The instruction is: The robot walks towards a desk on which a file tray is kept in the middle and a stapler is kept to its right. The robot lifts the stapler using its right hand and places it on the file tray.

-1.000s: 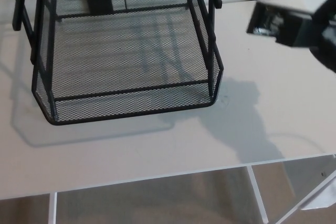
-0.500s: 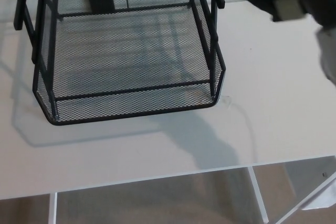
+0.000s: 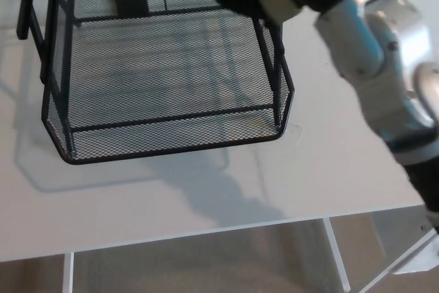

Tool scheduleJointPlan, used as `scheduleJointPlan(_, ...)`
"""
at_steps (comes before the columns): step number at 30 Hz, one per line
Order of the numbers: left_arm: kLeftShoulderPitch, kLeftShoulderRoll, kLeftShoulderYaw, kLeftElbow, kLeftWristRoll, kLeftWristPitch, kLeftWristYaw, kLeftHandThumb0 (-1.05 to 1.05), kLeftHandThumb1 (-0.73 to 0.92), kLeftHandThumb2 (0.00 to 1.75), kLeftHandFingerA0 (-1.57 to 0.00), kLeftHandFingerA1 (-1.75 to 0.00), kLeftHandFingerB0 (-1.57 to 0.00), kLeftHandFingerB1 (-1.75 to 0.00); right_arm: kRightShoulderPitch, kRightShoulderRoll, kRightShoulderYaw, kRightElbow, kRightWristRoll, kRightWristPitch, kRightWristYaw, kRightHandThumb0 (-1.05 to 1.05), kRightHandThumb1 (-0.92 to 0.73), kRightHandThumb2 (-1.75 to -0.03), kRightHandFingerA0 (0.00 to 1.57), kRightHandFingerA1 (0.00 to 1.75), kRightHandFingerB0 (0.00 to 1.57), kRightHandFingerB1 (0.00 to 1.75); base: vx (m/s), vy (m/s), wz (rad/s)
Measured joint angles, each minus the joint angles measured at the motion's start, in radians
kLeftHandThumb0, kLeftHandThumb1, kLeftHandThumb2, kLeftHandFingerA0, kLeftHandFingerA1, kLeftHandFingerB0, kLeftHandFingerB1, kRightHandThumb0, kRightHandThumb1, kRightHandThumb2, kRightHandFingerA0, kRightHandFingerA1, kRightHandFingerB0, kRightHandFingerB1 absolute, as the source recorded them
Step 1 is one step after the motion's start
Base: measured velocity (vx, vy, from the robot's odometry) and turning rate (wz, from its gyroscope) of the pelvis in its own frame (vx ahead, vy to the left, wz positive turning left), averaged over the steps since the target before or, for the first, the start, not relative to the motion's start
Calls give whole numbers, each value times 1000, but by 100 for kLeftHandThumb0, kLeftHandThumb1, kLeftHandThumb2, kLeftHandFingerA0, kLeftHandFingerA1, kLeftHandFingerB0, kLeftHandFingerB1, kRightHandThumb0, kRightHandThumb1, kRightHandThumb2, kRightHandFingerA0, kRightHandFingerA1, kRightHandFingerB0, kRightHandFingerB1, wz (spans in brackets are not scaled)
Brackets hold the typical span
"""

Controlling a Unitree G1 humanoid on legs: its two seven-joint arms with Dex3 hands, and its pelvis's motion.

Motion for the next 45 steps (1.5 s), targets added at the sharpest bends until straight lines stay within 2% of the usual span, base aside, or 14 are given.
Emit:
scheduleJointPlan(1, 0, -2, -1, 1, 1, 0, 0, -56, 60, 130, -8, -69, 0, -63, -11, 17, 16, 23, -3, 15, 16, -19, -67, -72, 97, 166, 74, 133, 0, 0, 0)
scheduleJointPlan(4, -3, -8, 1, 0, 0, -1, -1, -58, 59, 130, -9, -71, -1, -65, -22, 56, 66, 78, -13, 52, 58, -19, -70, -71, 79, 159, 80, 108, 0, 0, 0)
scheduleJointPlan(12, -6, -11, -1, -8, 3, -3, 1, -62, 64, 134, -9, -73, 0, -67, -16, 112, 176, 242, -42, 139, 161, -24, -80, -70, 73, 170, 62, 145, 0, 0, 0)
scheduleJointPlan(17, -5, -11, -4, -28, 7, -2, 0, -58, 60, 130, -11, -72, -2, -65, -16, 136, 182, 305, -46, 177, 189, -27, -78, -66, 75, 169, 67, 130, 0, 0, 0)
scheduleJointPlan(18, -4, -11, -3, -34, 7, -2, 0, -98, 92, 94, -18, -115, -6, -94, -16, 138, 183, 310, -48, 181, 190, -27, -78, -65, 74, 171, 69, 128, 0, 0, 0)
scheduleJointPlan(19, -2, -11, -2, -38, 7, -2, -1, -57, 61, 131, -10, -71, -2, -65, -16, 140, 183, 313, -50, 184, 191, -27, -79, -63, 73, 172, 66, 127, 0, 0, 0)
scheduleJointPlan(21, -4, -12, 0, -35, 7, -2, -1, -58, 63, 133, -9, -71, 0, -65, -16, 142, 183, 318, -52, 189, 192, -26, -78, -63, 72, 171, 65, 131, 0, 0, 0)
scheduleJointPlan(22, -4, -12, 0, -32, 7, -3, -2, -61, 63, 133, -11, -73, 0, -65, -16, 144, 182, 320, -52, 192, 192, -29, -72, -60, 72, 168, 71, 91, 0, 0, 0)
scheduleJointPlan(24, -3, -12, -3, -31, 9, -3, -2, -61, 63, 133, -11, -73, 0, -65, -17, 148, 177, 325, -52, 197, 191, -29, -72, -60, 72, 168, 71, 91, 0, 0, 0)
scheduleJointPlan(25, -3, -12, -5, -31, 10, -3, -2, -59, 64, 134, -9, -71, 0, -65, -17, 150, 174, 326, -52, 200, 191, -33, -69, -65, 74, 154, 74, 59, 0, 0, 0)
scheduleJointPlan(28, -2, -11, -12, -31, 12, -3, -2, -61, 65, 134, -8, -72, 0, -65, -17, 155, 166, 321, -51, 210, 192, -36, -71, -62, 74, 121, 45, 34, 0, 0, 0)
scheduleJointPlan(30, -4, -12, -12, -28, 11, -3, -2, -60, 63, 133, -8, -72, 0, -66, -17, 160, 163, 313, -50, 225, 205, -53, -71, -61, 25, 52, 12, 28, 0, 0, 0)
scheduleJointPlan(35, -15, -14, -10, -12, 11, -3, -1, -59, 65, 134, -10, -71, 0, -65, -45, 169, 170, 299, -58, 271, 249, -86, -53, -83, 0, 8, 0, 4, 0, 0, 0)
scheduleJointPlan(45, -20, -14, -22, 4, 13, -4, 1, -58, 62, 132, -9, -71, 0, -64, -154, 179, 152, 274, -70, 312, 292, -87, -54, -88, 0, 14, 2, 8, 0, 0, 0)
